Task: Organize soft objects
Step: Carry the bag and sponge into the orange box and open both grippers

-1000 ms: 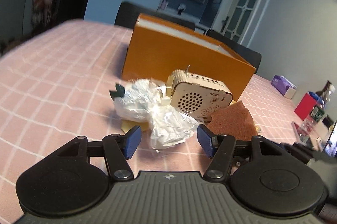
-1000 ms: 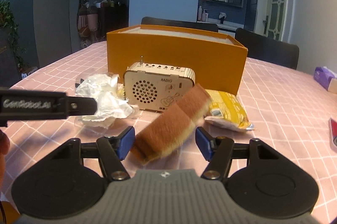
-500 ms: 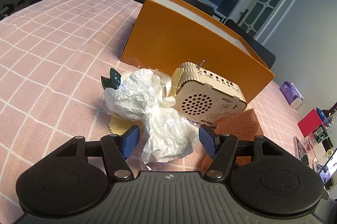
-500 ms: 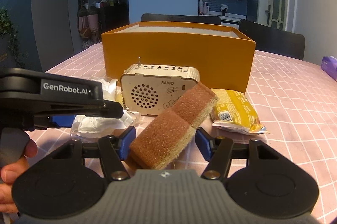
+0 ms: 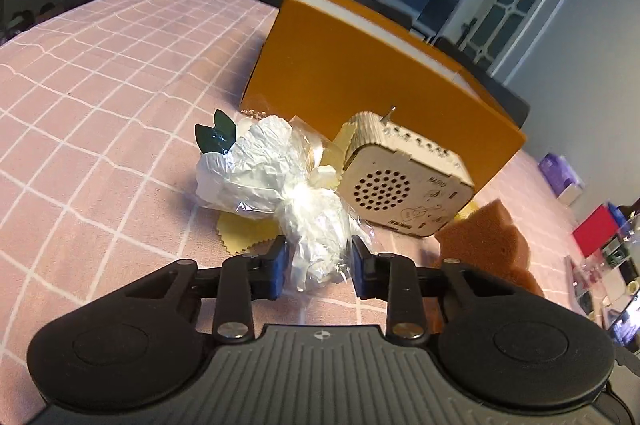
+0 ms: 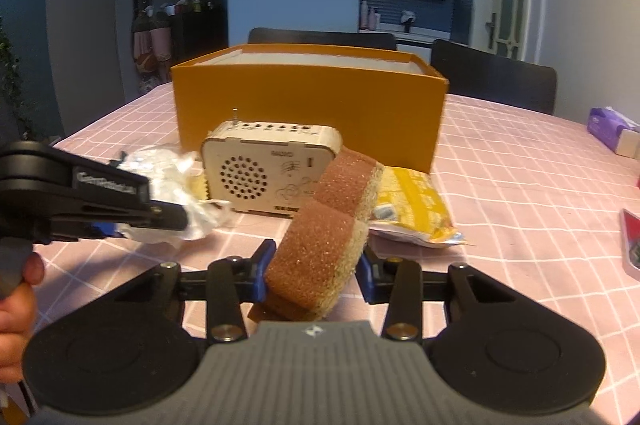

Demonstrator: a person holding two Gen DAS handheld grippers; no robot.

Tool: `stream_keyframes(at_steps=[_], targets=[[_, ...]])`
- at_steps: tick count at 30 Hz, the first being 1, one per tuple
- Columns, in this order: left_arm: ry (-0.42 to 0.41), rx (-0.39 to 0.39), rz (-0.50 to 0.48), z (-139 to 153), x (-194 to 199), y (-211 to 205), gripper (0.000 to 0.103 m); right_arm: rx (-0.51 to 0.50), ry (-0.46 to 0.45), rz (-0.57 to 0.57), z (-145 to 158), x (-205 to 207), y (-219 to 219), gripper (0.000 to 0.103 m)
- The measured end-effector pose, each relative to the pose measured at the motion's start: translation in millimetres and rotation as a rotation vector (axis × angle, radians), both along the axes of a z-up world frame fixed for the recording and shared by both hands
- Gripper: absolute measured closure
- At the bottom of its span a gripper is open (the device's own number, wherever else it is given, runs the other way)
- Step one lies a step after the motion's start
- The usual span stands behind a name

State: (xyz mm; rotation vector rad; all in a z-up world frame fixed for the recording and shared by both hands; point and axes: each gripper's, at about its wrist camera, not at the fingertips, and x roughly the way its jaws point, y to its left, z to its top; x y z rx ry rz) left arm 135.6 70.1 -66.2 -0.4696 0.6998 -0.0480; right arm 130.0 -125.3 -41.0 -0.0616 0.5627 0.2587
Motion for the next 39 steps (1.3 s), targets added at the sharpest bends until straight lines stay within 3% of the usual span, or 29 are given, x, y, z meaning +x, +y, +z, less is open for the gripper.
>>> stream_keyframes(at_steps=[15, 25, 39], targets=[[-0.057, 0.023, -0.118, 26.0, -56.0, -9.2, 0.069, -0.004, -0.059, 0.031, 19.1, -43.2, -11.0, 0.063], [-0.113, 0.142, -0.209, 50.0, -76.8, -22.7, 0.069, -0.038, -0.07, 0.004, 38.5, -57.9, -23.4, 0.063], [-0.326, 0.241, -0.288, 117.5, -68.9, -34.4, 0.069, -0.062, -0.261, 0.041, 97.7, -44.8, -22.3, 0.063]])
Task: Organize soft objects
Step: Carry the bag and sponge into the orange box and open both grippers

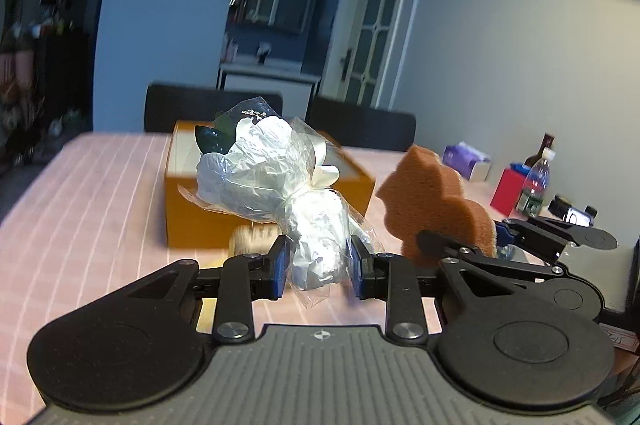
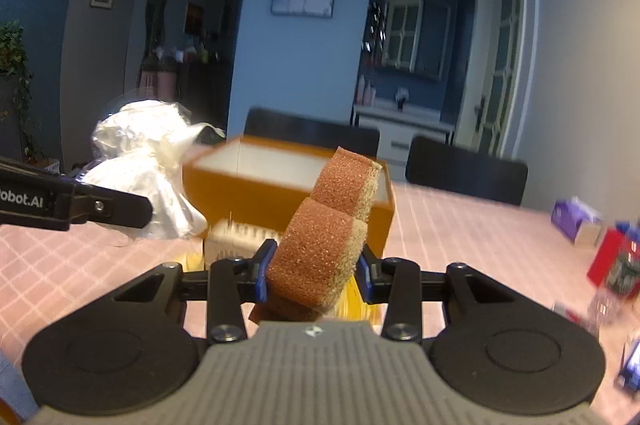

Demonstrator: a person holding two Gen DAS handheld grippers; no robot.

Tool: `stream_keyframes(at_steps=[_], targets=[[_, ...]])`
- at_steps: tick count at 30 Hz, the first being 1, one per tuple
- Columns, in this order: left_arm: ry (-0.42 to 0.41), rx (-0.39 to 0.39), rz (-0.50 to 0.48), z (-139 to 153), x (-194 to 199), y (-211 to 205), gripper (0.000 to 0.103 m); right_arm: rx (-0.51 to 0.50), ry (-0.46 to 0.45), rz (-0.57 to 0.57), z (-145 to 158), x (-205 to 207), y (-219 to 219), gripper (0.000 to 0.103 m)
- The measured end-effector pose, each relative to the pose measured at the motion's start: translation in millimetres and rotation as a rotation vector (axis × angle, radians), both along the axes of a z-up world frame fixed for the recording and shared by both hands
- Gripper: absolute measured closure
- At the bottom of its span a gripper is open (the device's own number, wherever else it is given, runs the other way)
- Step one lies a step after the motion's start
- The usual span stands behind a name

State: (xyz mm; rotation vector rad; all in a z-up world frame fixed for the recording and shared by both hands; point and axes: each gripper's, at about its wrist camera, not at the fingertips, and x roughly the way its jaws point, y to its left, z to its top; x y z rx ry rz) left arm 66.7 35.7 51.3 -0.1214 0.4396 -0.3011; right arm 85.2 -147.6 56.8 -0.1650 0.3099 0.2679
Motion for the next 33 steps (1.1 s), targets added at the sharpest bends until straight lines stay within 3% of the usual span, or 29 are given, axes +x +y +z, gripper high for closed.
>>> stream_keyframes(at_steps=[8, 15, 22, 33], targets=[[-0.112, 0.009, 0.008, 37.0, 38.0, -0.2, 0.069, 0.066, -0.086, 0.042, 44.7, 43.6, 9.5, 0.063], [-0.113, -0.015, 0.038, 45.5, 94.9, 6.1, 0.069, 0.13, -0.097, 0.081, 64.4, 105.0, 20.9, 0.063], [-0.038, 0.011, 0.017, 34.6, 155.9, 13.6, 0.069, 0.125, -0.009, 0.112, 60.2, 175.4, 33.7, 0.063], [0.191, 0.074, 0.049, -17.8, 244.1, 31.9, 0.069, 0.184, 0.306, 0.128, 9.9, 279.5, 39.2, 0.063]])
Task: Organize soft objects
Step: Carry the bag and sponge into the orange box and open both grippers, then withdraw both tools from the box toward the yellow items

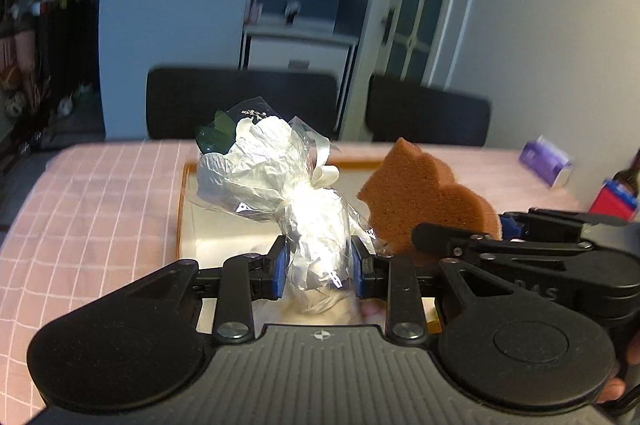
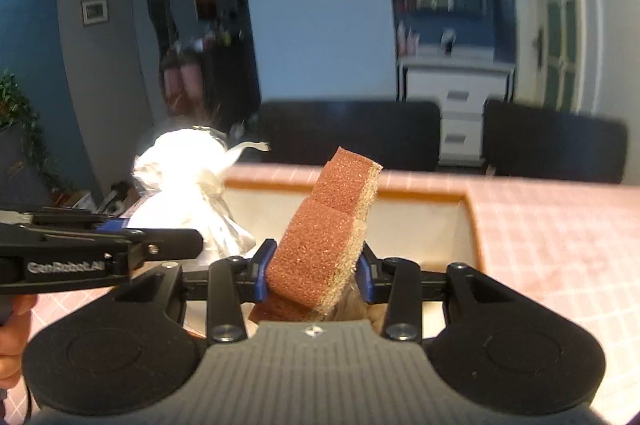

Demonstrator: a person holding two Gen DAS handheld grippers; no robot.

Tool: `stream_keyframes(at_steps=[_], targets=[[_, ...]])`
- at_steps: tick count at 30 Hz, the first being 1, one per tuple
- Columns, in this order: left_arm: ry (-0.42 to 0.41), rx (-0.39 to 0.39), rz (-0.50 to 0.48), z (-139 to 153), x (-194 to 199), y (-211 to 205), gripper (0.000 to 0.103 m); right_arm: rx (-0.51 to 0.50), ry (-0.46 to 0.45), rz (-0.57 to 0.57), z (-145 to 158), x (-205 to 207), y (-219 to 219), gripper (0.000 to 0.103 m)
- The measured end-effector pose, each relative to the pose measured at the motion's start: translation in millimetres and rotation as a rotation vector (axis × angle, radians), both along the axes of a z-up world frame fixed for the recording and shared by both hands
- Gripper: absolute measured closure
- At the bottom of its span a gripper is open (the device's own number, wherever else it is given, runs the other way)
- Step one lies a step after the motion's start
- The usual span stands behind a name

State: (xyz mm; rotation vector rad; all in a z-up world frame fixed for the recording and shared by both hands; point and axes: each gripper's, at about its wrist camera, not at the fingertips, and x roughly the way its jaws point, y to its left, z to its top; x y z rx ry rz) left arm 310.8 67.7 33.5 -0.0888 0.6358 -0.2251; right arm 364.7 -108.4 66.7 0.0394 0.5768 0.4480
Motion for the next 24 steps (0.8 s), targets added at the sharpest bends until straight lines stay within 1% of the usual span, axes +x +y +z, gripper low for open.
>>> stream_keyframes(at_steps=[2, 5, 7, 10, 13, 15, 17, 19, 21, 23, 24], targets=[[0.038, 0.044, 0.01, -9.0, 9.1, -0.1, 0.069, -0.007, 0.028, 0.018, -6.9, 10.0, 3.1, 0.063], [0.074, 0.119, 0.023, -19.9, 16.7, -0.9, 0.069, -0.014, 0.056, 0.032, -16.2, 19.5, 7.9, 0.063], [0.101, 0.137, 0.024, -25.4, 21.0, 0.2, 0.068, -0.02, 0.075, 0.037, -21.1, 27.3, 12.0, 0.062], [0.122, 0.176, 0.022, -29.4, 24.9, -2.0, 0.067, -0.036, 0.098, 0.034, -26.7, 32.4, 16.1, 0.061], [0.128, 0.212, 0.014, -30.4, 29.4, -6.6, 0.06, -0.041, 0.106, 0.028, -26.0, 29.9, 18.5, 0.061], [0.127, 0.219, 0.012, -30.2, 30.7, -8.0, 0.057, -0.035, 0.113, 0.03, -24.5, 29.7, 17.8, 0.06], [0.117, 0.218, 0.016, -28.5, 30.1, -7.4, 0.056, -0.031, 0.114, 0.027, -23.9, 26.5, 13.2, 0.055], [0.102, 0.213, 0.022, -24.6, 29.4, -7.4, 0.054, -0.028, 0.108, 0.025, -20.5, 24.6, 10.6, 0.054], [0.084, 0.184, 0.02, -18.0, 25.1, -4.5, 0.051, -0.022, 0.098, 0.024, -15.4, 20.6, 8.1, 0.052], [0.058, 0.143, 0.016, -10.7, 18.0, -1.0, 0.045, -0.011, 0.082, 0.021, -10.4, 14.5, 4.9, 0.05], [0.043, 0.129, 0.017, -6.3, 15.5, -0.4, 0.045, -0.006, 0.072, 0.019, -7.2, 10.6, 3.5, 0.049]])
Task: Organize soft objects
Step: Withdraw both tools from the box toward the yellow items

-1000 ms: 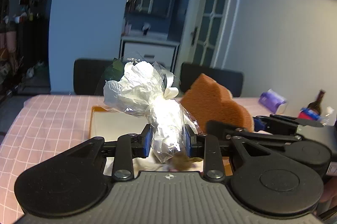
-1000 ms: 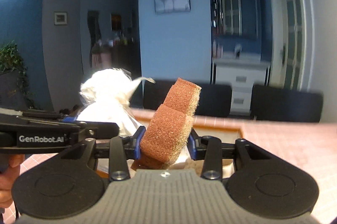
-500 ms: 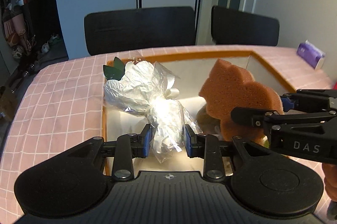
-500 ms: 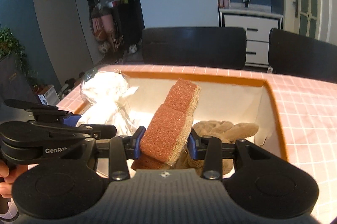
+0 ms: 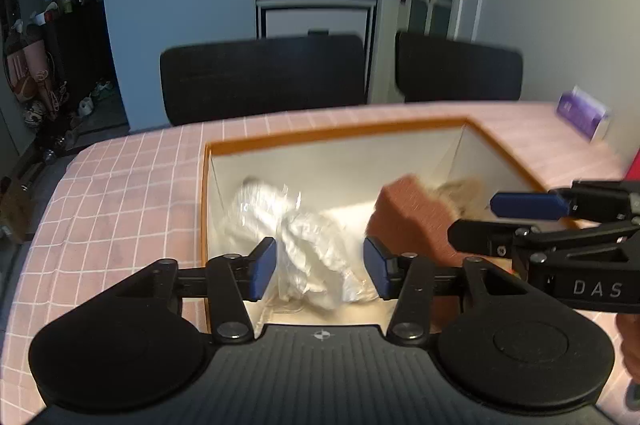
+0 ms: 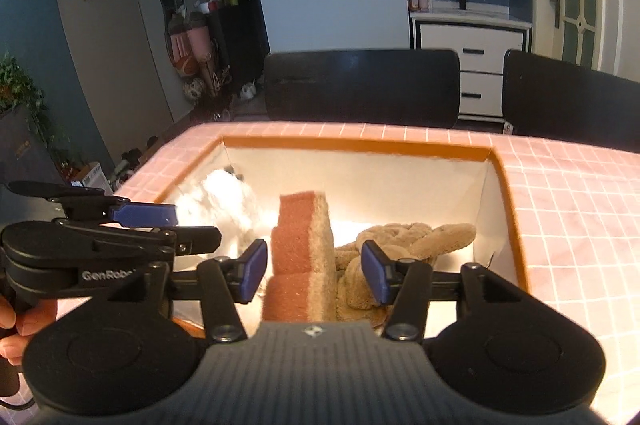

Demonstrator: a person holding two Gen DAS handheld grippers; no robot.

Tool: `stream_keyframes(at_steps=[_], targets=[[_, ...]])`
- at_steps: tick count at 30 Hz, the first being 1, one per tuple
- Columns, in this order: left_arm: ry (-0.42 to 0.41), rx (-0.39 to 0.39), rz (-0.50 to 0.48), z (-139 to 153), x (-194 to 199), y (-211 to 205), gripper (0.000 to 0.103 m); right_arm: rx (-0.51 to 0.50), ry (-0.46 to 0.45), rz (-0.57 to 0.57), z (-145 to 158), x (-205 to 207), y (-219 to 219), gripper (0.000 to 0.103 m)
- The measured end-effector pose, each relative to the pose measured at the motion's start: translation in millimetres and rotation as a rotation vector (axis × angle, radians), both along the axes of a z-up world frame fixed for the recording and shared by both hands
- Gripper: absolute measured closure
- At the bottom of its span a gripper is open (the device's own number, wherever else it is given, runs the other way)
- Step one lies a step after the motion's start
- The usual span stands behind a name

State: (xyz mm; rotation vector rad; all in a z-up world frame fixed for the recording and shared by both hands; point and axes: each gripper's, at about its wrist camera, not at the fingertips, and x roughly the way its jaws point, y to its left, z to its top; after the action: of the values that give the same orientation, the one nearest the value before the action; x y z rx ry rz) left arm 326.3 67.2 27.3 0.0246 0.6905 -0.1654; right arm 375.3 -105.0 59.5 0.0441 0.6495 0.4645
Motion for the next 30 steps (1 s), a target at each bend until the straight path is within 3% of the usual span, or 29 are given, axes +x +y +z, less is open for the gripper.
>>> stream_keyframes(at_steps=[12, 16, 18, 25, 30], targets=[[-0.311, -0.067, -0.031, 50.2, -96.1, -7.0, 0.045, 0.045, -0.243, -0.033, 40.0, -94.2, -24.0, 0.042], [-0.425, -0.088, -0.059, 50.7, -143.9, -12.2, 0.045, 0.064, -0.323, -0.051, 43.2, -138.9, -34.9, 0.041], [-0.457, -0.101, -0.073, 47.1, -166.1, -14.6, 0.045, 0.071, -0.356, -0.061, 41.5, -160.6, -40.3, 0.035], [-0.495, -0.117, -0.083, 22.4, -223.6, -27.0, 0.044, 0.025, -0.448, -0.095, 18.4, -233.7, -48.2, 0.034], [-0.445, -0.137, -0.048, -1.0, -249.7, -33.0, 0.044, -0.028, -0.475, -0.113, -10.8, -278.4, -50.3, 0.031]])
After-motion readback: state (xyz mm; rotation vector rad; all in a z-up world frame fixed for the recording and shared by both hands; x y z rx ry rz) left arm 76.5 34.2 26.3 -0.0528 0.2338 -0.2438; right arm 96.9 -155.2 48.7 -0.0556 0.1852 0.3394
